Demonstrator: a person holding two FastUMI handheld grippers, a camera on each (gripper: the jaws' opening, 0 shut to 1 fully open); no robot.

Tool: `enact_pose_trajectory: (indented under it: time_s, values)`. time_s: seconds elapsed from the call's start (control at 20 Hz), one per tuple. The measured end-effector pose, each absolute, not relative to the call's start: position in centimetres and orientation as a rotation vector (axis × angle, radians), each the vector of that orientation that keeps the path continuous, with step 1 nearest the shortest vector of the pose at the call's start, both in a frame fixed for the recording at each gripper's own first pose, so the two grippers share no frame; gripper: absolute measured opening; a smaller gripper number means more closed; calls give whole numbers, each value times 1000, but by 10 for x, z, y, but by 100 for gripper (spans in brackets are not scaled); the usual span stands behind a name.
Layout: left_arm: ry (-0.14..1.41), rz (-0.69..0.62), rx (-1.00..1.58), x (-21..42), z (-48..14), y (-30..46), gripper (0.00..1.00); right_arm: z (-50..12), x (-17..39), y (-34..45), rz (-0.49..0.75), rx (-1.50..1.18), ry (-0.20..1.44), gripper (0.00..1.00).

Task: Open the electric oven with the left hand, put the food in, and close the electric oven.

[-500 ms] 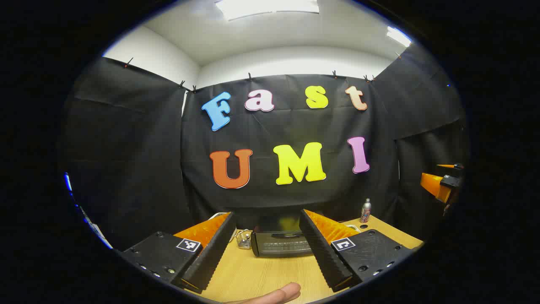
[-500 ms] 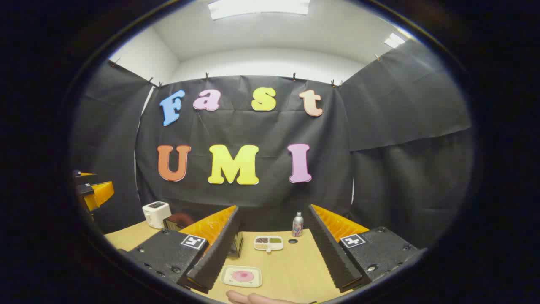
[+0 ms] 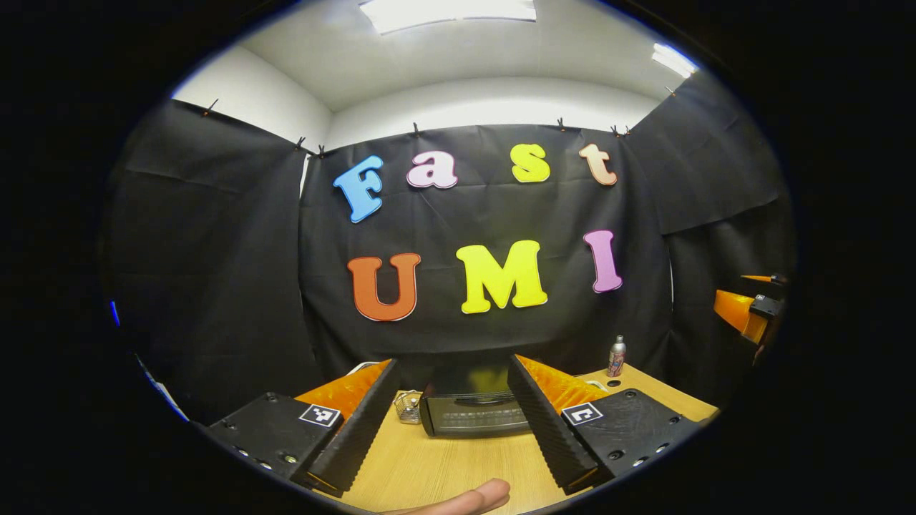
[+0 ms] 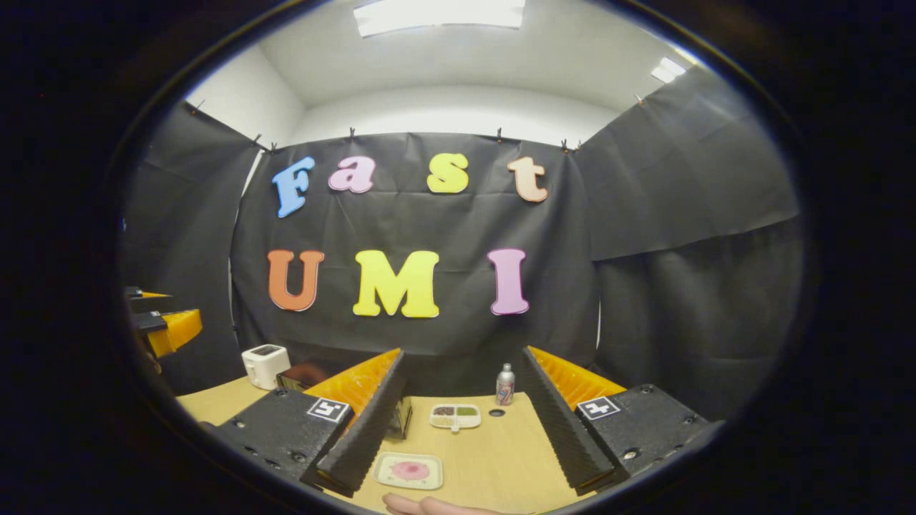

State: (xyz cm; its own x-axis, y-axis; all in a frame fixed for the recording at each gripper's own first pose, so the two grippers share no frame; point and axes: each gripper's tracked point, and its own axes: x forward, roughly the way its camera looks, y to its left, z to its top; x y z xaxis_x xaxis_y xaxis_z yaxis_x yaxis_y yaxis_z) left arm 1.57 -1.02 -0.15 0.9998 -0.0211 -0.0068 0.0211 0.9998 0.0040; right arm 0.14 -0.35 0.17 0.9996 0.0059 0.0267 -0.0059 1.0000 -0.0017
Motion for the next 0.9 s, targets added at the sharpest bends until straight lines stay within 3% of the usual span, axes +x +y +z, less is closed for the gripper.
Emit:
enact_pose_trajectory:
  time_s: [0.55,0.65,0.9]
  values:
    - [79,-85,-28,102,-35,-38,96,-2,26,-2,48,-11,-34,96]
    - [103,-104,-47,125,-49,-49,96,-4,31,-9,35,-14,-39,100]
    - [221,-147,-96,182,-102,-69,96,-18,39,-24,30,-2,-23,96]
